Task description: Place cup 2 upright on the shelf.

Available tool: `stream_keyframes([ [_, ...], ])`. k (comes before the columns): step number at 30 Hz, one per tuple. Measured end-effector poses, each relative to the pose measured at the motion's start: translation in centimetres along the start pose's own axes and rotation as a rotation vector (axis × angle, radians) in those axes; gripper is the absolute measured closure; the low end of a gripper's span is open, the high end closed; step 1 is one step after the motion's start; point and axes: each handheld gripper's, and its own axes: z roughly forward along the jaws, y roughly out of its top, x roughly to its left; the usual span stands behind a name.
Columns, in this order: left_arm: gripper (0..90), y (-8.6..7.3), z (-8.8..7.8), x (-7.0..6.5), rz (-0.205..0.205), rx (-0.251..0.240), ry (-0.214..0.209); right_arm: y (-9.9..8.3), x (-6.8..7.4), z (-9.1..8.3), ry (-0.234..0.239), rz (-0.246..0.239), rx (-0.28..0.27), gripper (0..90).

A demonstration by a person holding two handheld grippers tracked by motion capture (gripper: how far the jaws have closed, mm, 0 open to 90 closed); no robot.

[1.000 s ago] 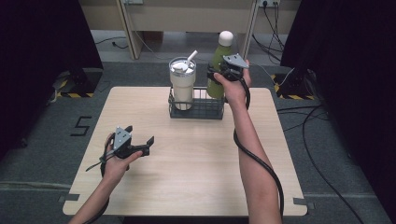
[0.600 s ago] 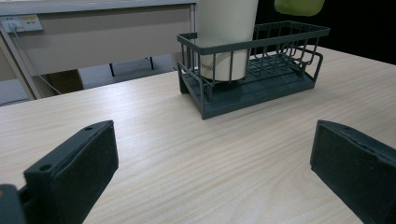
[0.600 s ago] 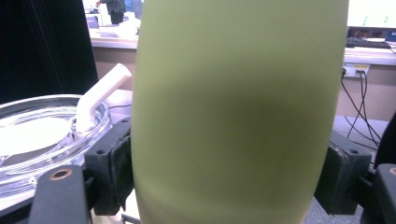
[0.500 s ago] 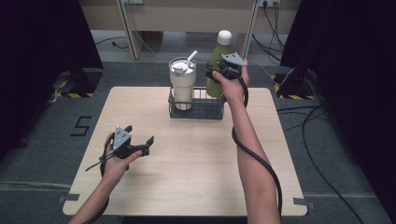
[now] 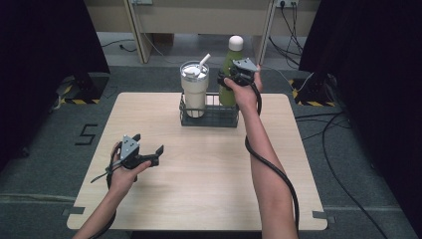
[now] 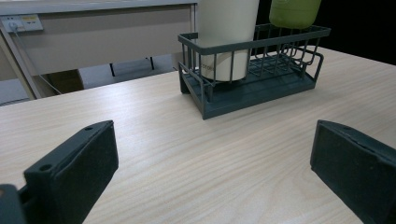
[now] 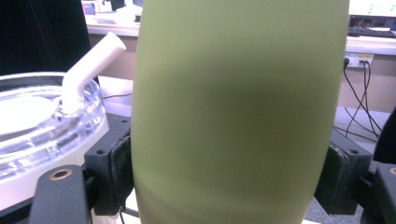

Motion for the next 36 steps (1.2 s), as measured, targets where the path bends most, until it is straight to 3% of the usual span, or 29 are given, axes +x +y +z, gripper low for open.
stream_keyframes([
  [20,0.2,-0.1,0.1,-0.1,-0.002,0.006,-0.002,-2.4,0.0,2.1,-0.009,-0.016,0.084,21.5],
  [36,0.2,-0.2,0.1,-0.1,-0.004,0.006,-0.002,-3.6,0.0,2.8,-0.007,-0.026,0.120,21.5],
])
